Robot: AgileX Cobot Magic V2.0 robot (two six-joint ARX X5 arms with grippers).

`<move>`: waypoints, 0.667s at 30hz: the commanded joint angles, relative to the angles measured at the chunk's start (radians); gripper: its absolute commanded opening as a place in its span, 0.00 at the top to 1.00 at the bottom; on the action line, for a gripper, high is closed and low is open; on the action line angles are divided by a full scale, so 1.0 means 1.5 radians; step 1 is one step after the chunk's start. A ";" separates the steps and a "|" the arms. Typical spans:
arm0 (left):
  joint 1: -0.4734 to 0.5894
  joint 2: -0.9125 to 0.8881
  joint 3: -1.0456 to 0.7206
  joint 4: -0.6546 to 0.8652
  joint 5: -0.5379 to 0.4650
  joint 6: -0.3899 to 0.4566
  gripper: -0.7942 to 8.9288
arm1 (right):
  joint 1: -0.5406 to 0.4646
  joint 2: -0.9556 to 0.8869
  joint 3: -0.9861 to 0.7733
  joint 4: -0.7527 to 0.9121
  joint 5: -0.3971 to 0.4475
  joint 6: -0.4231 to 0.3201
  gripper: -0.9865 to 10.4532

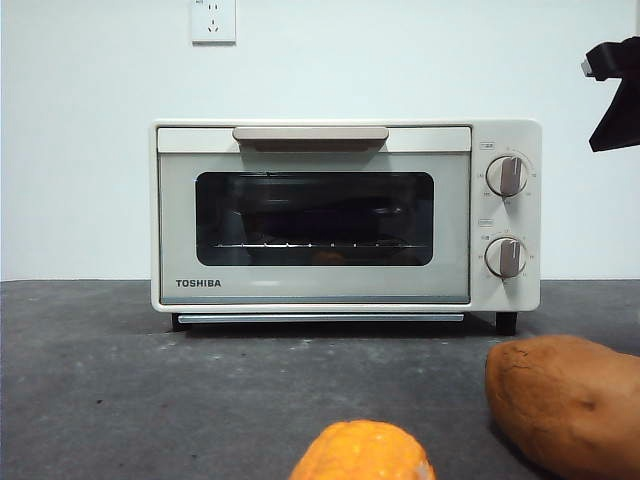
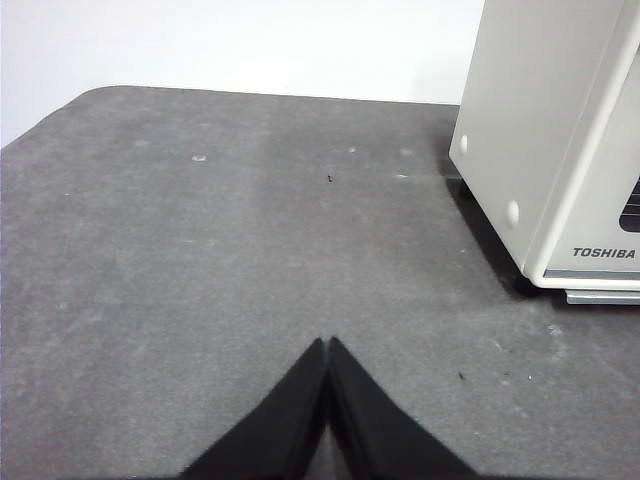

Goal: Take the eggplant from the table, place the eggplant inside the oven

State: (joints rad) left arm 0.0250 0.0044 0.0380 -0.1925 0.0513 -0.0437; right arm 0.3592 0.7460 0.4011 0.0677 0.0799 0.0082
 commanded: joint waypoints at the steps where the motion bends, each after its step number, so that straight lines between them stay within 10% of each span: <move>1: 0.001 -0.001 -0.007 0.001 0.001 0.003 0.91 | 0.003 0.002 0.003 0.006 0.001 0.007 0.91; 12: 0.001 -0.001 -0.007 0.001 0.001 0.003 0.91 | -0.020 -0.191 0.001 -0.021 0.122 -0.070 0.91; 20: 0.001 -0.001 -0.007 0.001 0.001 0.003 0.91 | -0.185 -0.403 -0.090 -0.027 0.062 -0.064 0.91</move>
State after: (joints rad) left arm 0.0250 0.0044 0.0380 -0.1921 0.0513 -0.0433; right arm 0.1032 0.1627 0.2863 0.0326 0.1883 -0.0822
